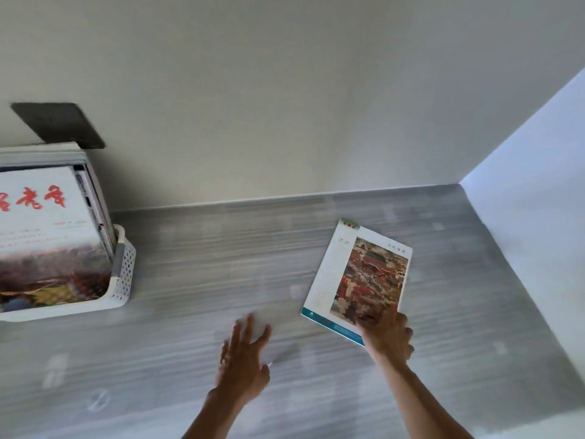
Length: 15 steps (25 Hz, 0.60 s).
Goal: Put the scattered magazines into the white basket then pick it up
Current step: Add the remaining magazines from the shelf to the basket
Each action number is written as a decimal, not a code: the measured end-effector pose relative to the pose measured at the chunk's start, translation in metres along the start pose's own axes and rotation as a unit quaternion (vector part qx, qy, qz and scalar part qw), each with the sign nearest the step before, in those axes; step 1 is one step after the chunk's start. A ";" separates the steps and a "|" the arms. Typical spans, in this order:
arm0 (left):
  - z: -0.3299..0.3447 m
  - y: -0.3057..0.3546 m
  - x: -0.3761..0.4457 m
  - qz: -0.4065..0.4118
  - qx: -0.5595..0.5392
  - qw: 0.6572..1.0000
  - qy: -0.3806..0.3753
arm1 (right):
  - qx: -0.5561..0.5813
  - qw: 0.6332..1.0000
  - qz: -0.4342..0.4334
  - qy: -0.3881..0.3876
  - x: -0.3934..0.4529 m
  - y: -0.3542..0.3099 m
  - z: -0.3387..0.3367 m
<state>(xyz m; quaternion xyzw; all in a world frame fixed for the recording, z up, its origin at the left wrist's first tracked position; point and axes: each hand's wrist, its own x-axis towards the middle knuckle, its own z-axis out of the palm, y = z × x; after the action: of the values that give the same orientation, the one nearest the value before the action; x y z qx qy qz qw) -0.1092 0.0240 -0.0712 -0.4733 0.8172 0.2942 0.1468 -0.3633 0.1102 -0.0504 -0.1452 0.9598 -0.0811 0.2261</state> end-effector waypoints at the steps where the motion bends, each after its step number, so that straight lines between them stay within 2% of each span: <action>1: -0.002 -0.003 0.001 0.005 0.014 1.000 -0.014 | 0.003 0.999 0.050 0.005 0.005 0.007 -0.002; 3: -0.007 -0.007 0.003 0.011 0.023 0.999 -0.043 | 0.036 0.993 0.110 0.000 0.013 0.015 -0.004; 5: -0.011 -0.007 0.004 0.012 0.006 0.998 -0.059 | 0.090 0.989 0.116 -0.017 0.020 0.014 -0.012; 7: -0.025 -0.004 0.005 0.002 -0.049 0.996 -0.076 | 0.146 0.988 0.052 -0.008 0.021 0.000 -0.025; 9: -0.053 0.004 0.007 -0.042 -0.203 0.976 -0.075 | 0.189 0.979 -0.074 0.026 -0.002 -0.027 -0.034; 10: -0.069 0.009 0.006 -0.049 -0.312 0.947 -0.055 | 0.210 0.966 -0.147 0.031 -0.022 -0.045 -0.034; 11: -0.084 0.017 0.004 -0.031 -0.427 0.903 -0.044 | 0.219 0.951 -0.215 0.029 -0.048 -0.060 -0.032; 13: -0.111 0.039 0.001 0.044 -0.583 0.809 -0.053 | 0.197 0.921 -0.337 0.015 -0.101 -0.085 -0.020; 14: -0.120 0.047 -0.002 0.066 -0.610 0.790 -0.019 | 0.186 0.903 -0.388 -0.008 -0.125 -0.093 -0.013; 15: -0.128 0.050 -0.006 0.058 -0.614 0.786 0.050 | 0.188 0.878 -0.438 -0.046 -0.143 -0.099 -0.006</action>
<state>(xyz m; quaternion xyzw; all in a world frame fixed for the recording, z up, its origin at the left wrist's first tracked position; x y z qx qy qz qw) -0.1445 -0.0320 0.0493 -0.4296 0.4963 0.7174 -0.2334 -0.2201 0.0622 0.0358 -0.5090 0.7534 -0.3444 0.2340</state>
